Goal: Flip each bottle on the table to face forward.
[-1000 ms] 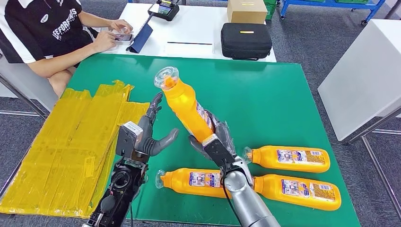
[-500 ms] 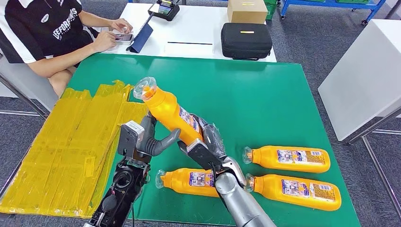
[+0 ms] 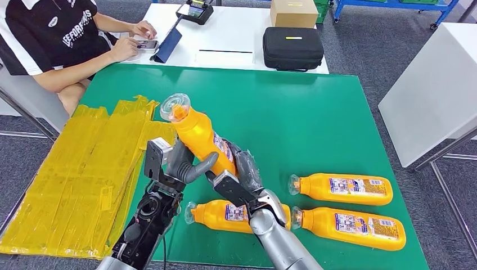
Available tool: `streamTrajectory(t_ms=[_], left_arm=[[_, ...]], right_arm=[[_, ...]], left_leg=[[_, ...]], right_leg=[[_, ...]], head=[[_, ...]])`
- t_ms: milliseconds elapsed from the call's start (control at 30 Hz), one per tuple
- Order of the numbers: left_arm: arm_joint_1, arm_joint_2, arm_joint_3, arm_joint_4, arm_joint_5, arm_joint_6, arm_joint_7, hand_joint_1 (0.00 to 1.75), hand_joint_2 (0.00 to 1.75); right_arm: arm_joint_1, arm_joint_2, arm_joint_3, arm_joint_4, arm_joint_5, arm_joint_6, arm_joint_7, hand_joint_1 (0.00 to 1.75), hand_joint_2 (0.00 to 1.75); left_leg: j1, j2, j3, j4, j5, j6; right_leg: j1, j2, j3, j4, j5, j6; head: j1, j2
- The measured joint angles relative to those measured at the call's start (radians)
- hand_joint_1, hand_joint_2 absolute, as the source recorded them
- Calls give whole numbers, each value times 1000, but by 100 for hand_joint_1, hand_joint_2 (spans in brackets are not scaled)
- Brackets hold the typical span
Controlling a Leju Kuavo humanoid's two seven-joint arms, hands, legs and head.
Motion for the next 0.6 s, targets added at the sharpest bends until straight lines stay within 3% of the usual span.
streamTrajectory(t_ms=[467, 500, 600], left_arm=[[-13, 0, 1, 37, 73, -38, -23, 4, 175], [-14, 0, 1, 37, 73, -38, -23, 21, 175], [-14, 0, 2, 38, 74, -37, -25, 136, 175]], right_arm=[[0, 2, 16, 7, 3, 7, 2, 175, 175], [0, 2, 17, 7, 3, 7, 2, 175, 175], [-1, 2, 19, 8, 2, 7, 3, 175, 175]], left_leg=[[0, 0, 0, 0, 0, 0], [0, 0, 0, 0, 0, 0], [0, 0, 0, 0, 0, 0]], right_leg=[[0, 0, 0, 0, 0, 0], [0, 0, 0, 0, 0, 0], [0, 0, 0, 0, 0, 0]], head=[[0, 0], [0, 0], [0, 0]])
